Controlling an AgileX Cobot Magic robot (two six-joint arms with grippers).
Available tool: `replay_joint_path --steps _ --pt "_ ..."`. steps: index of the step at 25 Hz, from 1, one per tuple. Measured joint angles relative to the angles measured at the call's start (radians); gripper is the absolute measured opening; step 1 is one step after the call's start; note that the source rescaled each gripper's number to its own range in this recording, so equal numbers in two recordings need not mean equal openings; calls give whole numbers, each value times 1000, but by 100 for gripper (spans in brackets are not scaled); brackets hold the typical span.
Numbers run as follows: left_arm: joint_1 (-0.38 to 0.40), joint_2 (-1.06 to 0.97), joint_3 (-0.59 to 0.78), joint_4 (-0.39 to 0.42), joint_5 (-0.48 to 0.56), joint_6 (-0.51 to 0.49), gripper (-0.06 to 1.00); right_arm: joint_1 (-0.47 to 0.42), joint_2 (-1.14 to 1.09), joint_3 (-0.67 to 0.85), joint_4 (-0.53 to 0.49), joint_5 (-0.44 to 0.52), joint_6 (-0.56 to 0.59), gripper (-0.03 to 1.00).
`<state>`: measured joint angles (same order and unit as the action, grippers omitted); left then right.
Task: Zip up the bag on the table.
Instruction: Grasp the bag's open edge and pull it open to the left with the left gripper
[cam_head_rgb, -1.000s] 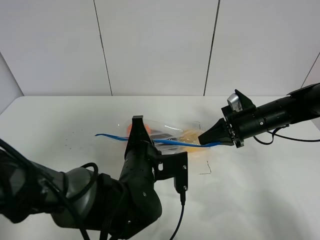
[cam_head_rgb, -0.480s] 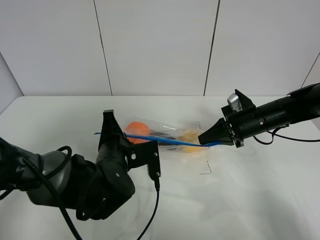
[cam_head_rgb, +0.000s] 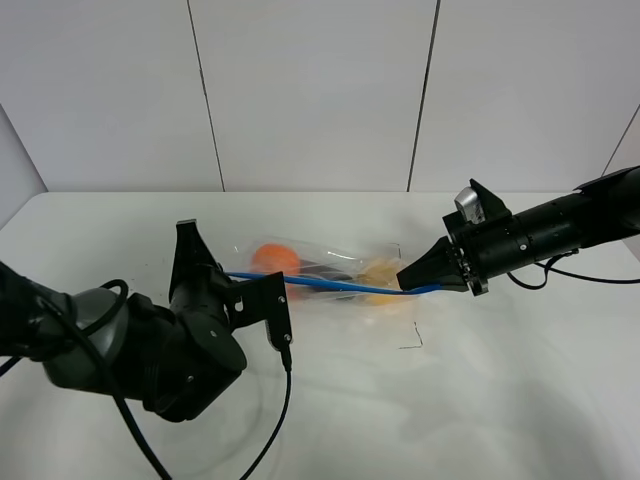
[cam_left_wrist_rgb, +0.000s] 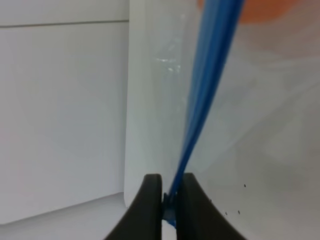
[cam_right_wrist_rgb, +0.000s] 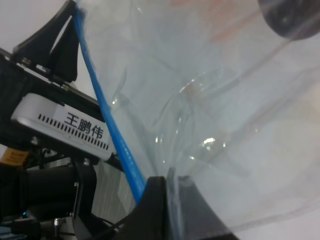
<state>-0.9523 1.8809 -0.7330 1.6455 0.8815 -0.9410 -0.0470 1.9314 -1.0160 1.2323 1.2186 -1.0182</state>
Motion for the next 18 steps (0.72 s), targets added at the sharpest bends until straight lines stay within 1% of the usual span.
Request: replay_joint_path --steps 4,13,18 --pt "16 0 0 0 1 0 0 0 0 0 0 0 0 0" --pt "20 0 5 -7 10 -3 0 0 0 0 -9 0 0 0" --pt "53 0 5 12 -2 -4 0 0 0 0 8 0 0 0"
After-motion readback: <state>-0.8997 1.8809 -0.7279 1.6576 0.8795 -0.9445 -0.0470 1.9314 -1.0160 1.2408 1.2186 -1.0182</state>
